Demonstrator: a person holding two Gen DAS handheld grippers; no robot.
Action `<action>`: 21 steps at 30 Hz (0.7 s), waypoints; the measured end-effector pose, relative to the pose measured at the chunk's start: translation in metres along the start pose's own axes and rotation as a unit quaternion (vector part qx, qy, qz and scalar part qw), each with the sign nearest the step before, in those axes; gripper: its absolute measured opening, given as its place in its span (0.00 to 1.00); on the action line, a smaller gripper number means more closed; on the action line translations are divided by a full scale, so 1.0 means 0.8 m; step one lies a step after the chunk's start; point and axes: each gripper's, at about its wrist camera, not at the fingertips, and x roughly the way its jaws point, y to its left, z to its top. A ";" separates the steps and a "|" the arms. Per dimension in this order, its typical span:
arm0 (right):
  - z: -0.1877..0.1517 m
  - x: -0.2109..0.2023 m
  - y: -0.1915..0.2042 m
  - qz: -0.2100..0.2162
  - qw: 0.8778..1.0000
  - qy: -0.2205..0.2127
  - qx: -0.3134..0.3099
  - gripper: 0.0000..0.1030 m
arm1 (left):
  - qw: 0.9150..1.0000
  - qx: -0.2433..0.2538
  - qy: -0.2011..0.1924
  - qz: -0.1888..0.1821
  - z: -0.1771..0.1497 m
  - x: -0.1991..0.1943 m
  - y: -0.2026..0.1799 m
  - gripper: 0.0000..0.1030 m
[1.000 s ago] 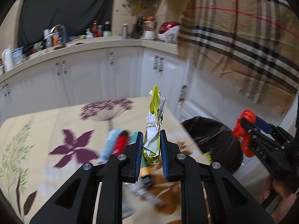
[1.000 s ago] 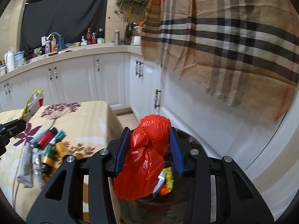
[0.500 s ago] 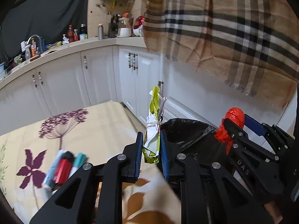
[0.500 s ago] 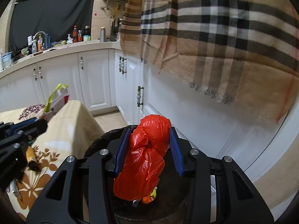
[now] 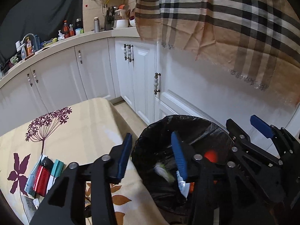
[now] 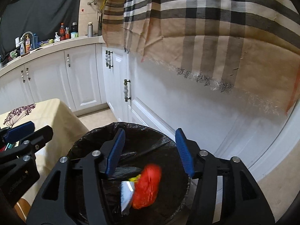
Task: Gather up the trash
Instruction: 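Move both open tools back toward the remaining trash on the table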
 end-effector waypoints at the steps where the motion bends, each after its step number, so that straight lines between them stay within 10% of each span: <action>1: -0.001 -0.001 0.000 0.000 1.000 0.000 0.000 0.55 | 1.000 -0.004 0.000 0.002 0.001 -0.002 0.003 0.48; 21: -0.014 -0.102 0.067 0.077 0.997 0.000 -0.017 0.56 | 0.995 -0.060 -0.014 0.076 -0.053 -0.119 0.120 0.55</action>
